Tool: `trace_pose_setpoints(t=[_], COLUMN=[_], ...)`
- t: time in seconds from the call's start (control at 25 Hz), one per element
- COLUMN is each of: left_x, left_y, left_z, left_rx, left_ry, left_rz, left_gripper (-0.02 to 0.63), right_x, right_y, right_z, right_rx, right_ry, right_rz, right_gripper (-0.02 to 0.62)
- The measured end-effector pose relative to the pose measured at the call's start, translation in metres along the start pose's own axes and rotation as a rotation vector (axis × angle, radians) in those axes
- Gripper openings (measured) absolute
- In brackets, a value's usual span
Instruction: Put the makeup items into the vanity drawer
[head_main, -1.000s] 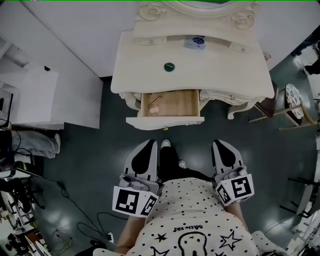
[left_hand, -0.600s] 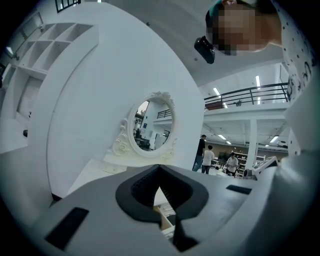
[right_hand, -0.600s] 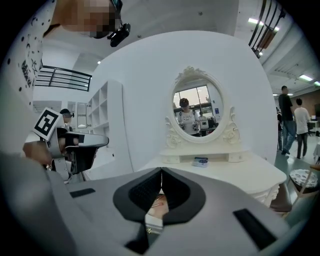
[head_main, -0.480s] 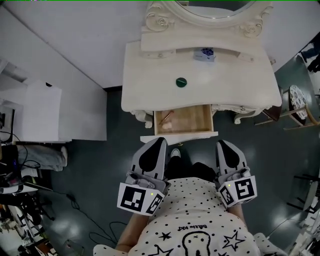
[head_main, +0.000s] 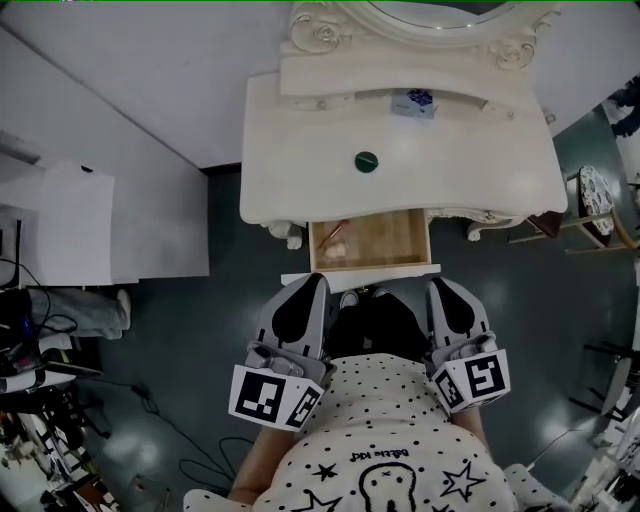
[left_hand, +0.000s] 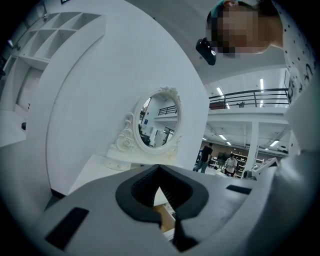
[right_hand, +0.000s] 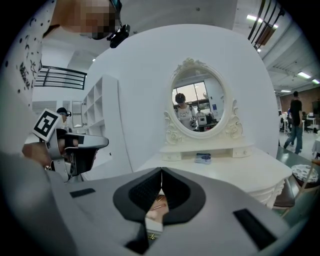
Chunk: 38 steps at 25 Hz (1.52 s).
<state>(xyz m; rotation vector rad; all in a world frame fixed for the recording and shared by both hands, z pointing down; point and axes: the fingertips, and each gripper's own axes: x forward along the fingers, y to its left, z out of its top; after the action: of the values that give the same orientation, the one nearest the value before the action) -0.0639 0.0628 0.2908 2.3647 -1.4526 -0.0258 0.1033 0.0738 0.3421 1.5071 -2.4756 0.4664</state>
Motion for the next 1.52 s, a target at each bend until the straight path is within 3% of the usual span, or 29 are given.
trace_pose_setpoints(t=[0.24, 0.84, 1.0, 1.52], left_x=[0.012, 0.052, 0.059, 0.088], left_y=[0.002, -0.011, -0.013, -0.001], left_z=[0.002, 0.024, 0.028, 0.037], left_rx=[-0.004, -0.004, 0.001, 0.007], left_ry=[-0.009, -0.128, -0.146, -0.093], left_rz=[0.041, 0.18, 0.184, 0.134], left_gripper=[-0.003, -0.003, -0.003, -0.003], right_x=[0.014, 0.059, 0.064, 0.077], right_y=[-0.011, -0.058, -0.067, -0.082], right_z=[0.002, 0.031, 0.03, 0.035], right_rx=[0.0, -0.072, -0.069, -0.021], right_ry=[0.012, 0.017, 0.033, 0.042], right_rz=[0.043, 0.216, 0.223, 0.149], right_gripper=[0.009, 0.009, 0.009, 0.009])
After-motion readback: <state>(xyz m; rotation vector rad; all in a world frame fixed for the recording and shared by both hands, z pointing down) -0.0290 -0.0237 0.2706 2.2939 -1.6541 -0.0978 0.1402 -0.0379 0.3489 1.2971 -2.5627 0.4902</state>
